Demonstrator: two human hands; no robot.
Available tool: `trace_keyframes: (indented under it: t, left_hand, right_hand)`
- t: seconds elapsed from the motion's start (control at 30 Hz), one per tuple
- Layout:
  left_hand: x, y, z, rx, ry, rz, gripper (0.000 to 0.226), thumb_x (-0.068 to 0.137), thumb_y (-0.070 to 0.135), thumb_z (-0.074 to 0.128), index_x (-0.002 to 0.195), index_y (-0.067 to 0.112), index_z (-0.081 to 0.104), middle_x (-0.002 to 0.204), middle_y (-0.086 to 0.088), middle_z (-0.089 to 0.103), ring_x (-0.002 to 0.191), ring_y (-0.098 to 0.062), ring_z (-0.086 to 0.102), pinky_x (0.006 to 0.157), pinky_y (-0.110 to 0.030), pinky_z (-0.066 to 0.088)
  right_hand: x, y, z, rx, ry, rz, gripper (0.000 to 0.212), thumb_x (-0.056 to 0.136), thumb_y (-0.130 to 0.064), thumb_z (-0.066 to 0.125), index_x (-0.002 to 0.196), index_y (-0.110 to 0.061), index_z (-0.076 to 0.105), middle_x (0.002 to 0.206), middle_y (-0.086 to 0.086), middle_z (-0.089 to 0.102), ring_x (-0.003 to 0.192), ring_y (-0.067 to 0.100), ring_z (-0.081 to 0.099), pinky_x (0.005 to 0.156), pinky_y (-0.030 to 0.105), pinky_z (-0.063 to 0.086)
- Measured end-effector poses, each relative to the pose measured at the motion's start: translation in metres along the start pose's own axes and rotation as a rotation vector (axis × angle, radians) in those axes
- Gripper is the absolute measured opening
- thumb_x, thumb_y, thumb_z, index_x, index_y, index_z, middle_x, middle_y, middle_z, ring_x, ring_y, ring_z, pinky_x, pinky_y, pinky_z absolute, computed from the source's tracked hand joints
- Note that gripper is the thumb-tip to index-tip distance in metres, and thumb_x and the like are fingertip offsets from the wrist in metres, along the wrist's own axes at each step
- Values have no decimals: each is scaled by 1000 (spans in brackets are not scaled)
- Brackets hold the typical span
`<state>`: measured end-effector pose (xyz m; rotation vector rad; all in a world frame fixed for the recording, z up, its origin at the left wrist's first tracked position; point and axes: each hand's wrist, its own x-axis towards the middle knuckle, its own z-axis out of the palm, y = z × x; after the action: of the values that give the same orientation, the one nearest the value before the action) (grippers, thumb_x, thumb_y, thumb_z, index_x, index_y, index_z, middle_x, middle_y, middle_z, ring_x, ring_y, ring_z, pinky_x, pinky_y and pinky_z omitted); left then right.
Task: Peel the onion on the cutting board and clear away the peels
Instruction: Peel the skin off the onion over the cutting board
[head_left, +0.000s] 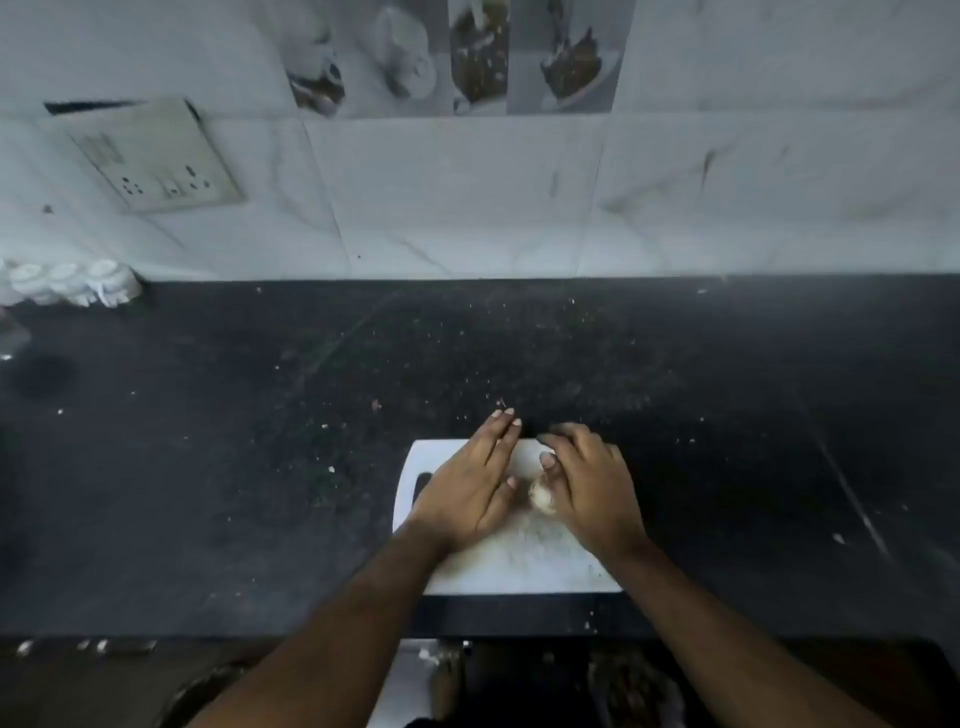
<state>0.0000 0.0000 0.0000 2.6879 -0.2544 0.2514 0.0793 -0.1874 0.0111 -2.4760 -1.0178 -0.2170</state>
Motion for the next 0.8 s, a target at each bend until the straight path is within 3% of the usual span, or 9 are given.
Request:
trace_keyframes:
  t: [0.1,0.2,0.3,0.37,0.5,0.6,0.8]
  left_hand:
    - [-4,4,13,-246,-28,-129,66,105,39,31,162,6,27,169,-11,24,155,-20,27,123,-34,33]
    - [-10,13,32,-402,-57,-203,69,99,36,45,160,8,30,158,-10,37,139,-21,46,113,-39,43]
    - [-12,17,48,-279,-51,-145,82,87,41,61,157,8,35,153,-9,46,136,-25,48,112,-42,41]
    - [-11,15,54,-241,-36,-115,83,85,38,66,157,8,36,153,-8,47,136,-25,48,112,-37,38]
    - [-14,4,56,-448,2,-172,70,86,23,78,148,9,48,139,-5,59,125,-20,56,109,-37,45]
    - [-15,-3,60,-522,21,-155,67,82,25,87,139,11,55,129,-1,63,118,-16,61,101,-40,51]
    - [-17,0,61,-591,44,-150,74,73,32,93,136,16,57,126,2,65,116,-8,63,101,-26,52]
  right_hand:
    - [-29,-9,18,196,32,183,45,108,-36,30,131,-16,63,135,-4,57,124,15,54,101,38,47]
    - [-53,-13,36,393,49,317,40,108,-29,35,138,-15,59,145,-3,51,136,12,44,114,31,38]
    - [-56,-12,42,512,86,389,38,105,-14,52,143,-16,52,149,-3,45,140,9,43,115,24,37]
    - [-55,-12,44,521,92,386,43,100,-13,61,142,-17,53,145,-3,47,137,9,46,113,20,38]
    - [-60,-14,47,504,127,357,35,99,-15,64,134,-16,61,136,-2,53,127,9,53,105,19,44]
    - [-65,-12,50,496,195,309,26,103,-10,56,128,-10,62,126,2,59,119,14,58,101,26,48]
    - [-70,-7,57,558,238,278,22,106,-18,54,126,-14,63,118,-6,70,112,8,66,94,33,55]
